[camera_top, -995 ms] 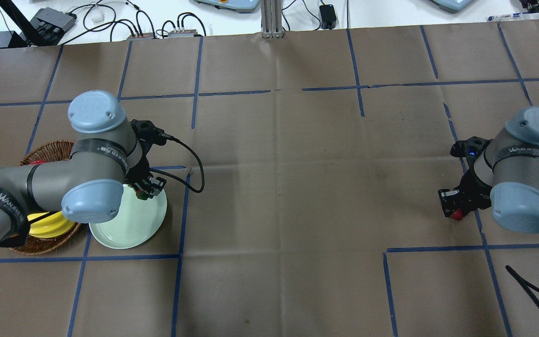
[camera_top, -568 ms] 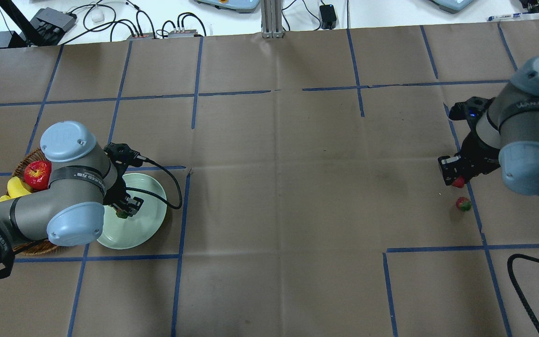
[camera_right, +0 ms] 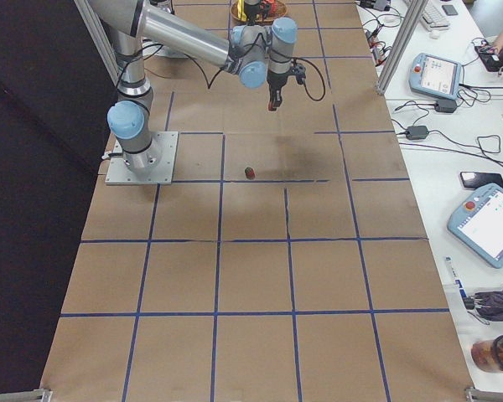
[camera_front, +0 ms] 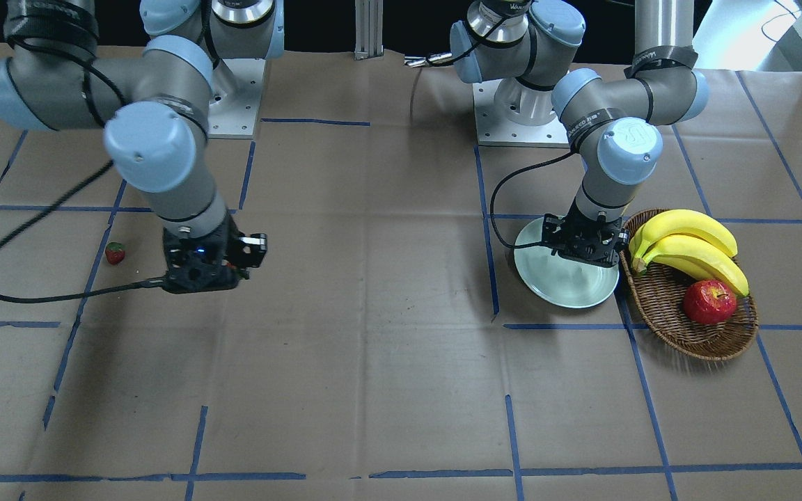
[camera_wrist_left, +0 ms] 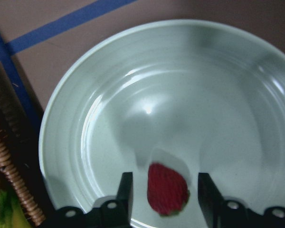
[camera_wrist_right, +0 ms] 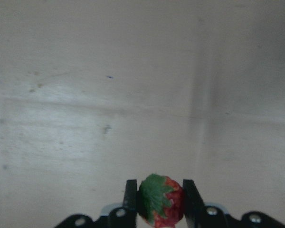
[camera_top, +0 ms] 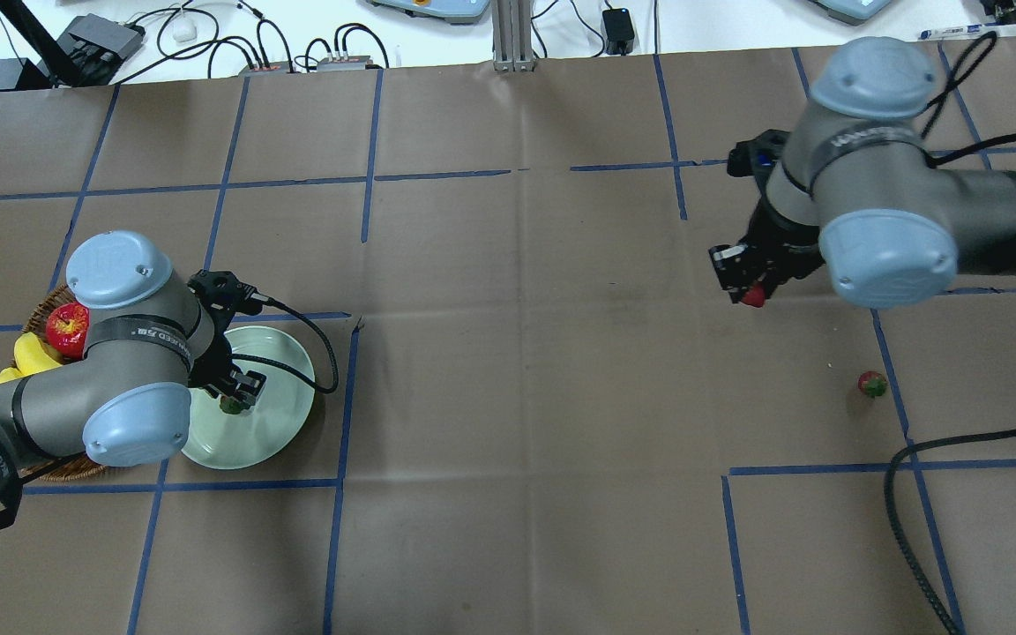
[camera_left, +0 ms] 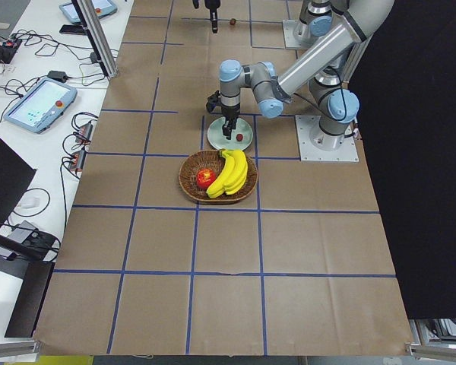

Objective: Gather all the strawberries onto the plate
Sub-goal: 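Carry the held strawberry with the right gripper to the table center and lower it, then open the right gripper and move it to the last strawberry while the left reaches center, then grasp the center strawberry with the left gripper while the right grasps the last one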

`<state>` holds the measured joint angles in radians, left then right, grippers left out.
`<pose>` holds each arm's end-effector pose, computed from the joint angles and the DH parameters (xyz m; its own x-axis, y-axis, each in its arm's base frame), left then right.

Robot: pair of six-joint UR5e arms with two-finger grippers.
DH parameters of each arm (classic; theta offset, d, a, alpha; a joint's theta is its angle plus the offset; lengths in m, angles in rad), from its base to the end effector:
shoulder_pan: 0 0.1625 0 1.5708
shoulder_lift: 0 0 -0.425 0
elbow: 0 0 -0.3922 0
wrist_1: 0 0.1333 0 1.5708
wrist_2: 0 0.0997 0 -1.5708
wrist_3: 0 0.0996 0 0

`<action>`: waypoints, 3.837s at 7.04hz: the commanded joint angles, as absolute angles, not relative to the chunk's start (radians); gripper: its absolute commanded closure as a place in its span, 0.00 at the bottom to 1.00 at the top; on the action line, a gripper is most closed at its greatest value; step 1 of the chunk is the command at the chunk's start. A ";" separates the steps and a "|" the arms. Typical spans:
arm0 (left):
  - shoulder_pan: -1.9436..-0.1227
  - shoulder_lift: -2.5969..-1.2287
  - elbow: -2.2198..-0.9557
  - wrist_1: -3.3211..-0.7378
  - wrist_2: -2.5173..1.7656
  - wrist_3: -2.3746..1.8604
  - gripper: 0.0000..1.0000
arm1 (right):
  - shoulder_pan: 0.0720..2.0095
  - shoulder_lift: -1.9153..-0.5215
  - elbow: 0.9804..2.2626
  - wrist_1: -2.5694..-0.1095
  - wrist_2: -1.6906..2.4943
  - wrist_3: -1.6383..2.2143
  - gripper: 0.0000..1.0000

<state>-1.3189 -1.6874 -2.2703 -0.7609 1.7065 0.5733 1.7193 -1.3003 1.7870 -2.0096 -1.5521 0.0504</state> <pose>-0.0121 -0.4339 0.1996 -0.9415 0.3185 -0.1103 0.3112 0.9471 0.0786 0.2158 -0.5289 0.2844 -0.9951 -0.0971 -0.0162 -0.0978 0.9940 0.0488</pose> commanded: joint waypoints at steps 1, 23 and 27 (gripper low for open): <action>-1.318 -1.678 -2.264 -0.761 1.703 0.574 0.12 | 1.931 -1.131 1.654 -2.023 -1.528 0.292 0.96; -1.937 -2.037 -1.881 -0.765 1.460 -0.373 0.34 | 1.131 -1.372 2.221 -2.275 -1.608 -0.465 0.00; -1.925 -2.011 -1.867 -0.773 1.465 -0.371 1.00 | 1.129 -1.368 2.217 -2.283 -1.640 -0.459 0.49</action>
<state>-1.9316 -2.0243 -1.8680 -0.7684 1.4636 -0.3757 1.1295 -1.3688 2.2174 -2.2823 -1.6303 -0.4590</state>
